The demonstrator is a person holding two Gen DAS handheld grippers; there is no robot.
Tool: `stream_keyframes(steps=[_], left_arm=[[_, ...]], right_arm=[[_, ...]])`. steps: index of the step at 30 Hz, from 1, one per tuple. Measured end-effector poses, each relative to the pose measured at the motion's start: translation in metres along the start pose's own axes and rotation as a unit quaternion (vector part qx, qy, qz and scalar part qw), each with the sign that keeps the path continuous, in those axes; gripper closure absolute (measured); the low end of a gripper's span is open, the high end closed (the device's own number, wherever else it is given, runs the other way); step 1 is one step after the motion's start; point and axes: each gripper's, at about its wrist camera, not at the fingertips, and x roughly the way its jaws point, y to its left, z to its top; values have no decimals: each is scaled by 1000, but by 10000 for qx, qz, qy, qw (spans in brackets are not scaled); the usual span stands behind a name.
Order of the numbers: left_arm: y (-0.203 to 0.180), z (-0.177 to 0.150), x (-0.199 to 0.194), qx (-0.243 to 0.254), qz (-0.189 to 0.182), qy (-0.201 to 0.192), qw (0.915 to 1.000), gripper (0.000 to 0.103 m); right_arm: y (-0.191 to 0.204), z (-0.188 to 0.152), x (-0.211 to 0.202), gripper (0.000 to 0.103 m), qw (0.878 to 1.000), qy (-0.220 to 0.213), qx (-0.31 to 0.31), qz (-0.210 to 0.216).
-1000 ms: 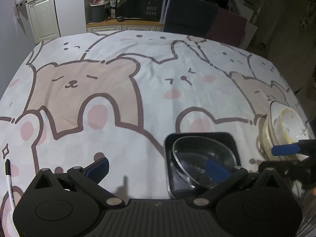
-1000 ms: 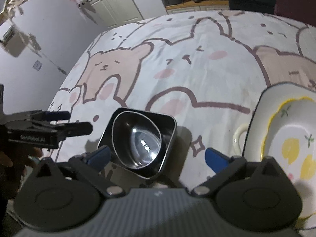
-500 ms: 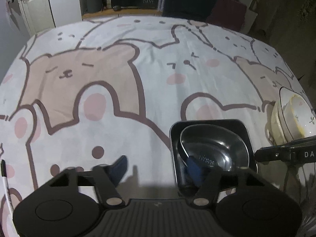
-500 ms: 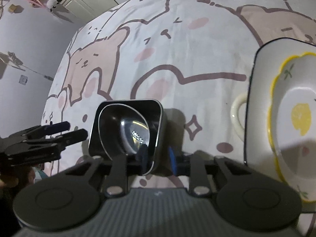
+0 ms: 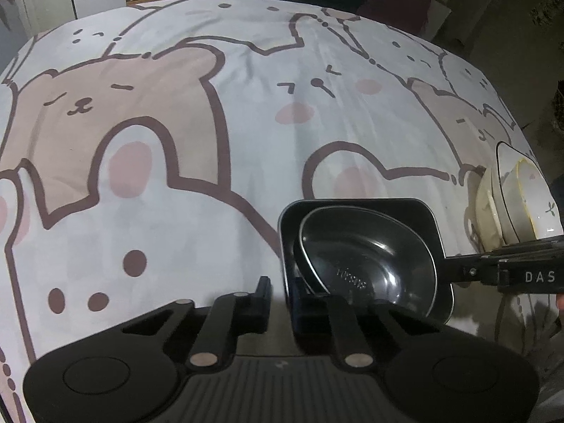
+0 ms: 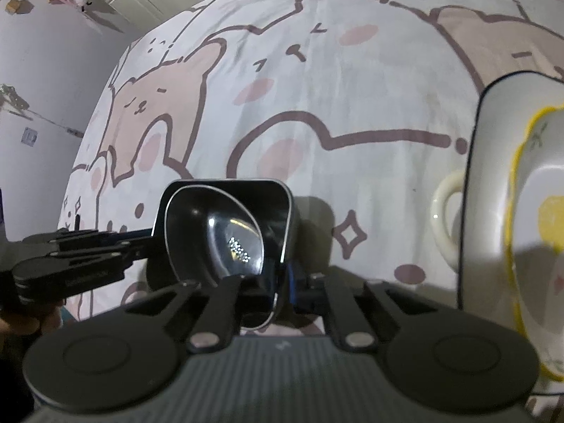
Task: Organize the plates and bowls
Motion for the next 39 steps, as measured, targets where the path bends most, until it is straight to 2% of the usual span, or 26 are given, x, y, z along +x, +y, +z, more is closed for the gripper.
stream_keyframes(steps=[6, 10, 19, 27, 39], left_arm=[[1, 2, 7, -46, -21, 54, 10000, 91], [5, 3, 10, -249, -169, 89, 9995, 96], [2, 0, 6, -360, -61, 61, 9993, 98], [-2, 5, -12, -485, -45, -196, 9986, 99], [-41, 23, -54, -498, -226, -842, 9949, 98]], right_arm=[[2, 3, 3, 95, 10000, 9, -25, -40], [1, 3, 4, 96, 10000, 12, -26, -19], [4, 4, 6, 96, 9999, -32, -148, -75], [8, 4, -5, 96, 9995, -104, -303, 29], [-4, 9, -70, 96, 9957, -775, -477, 142]])
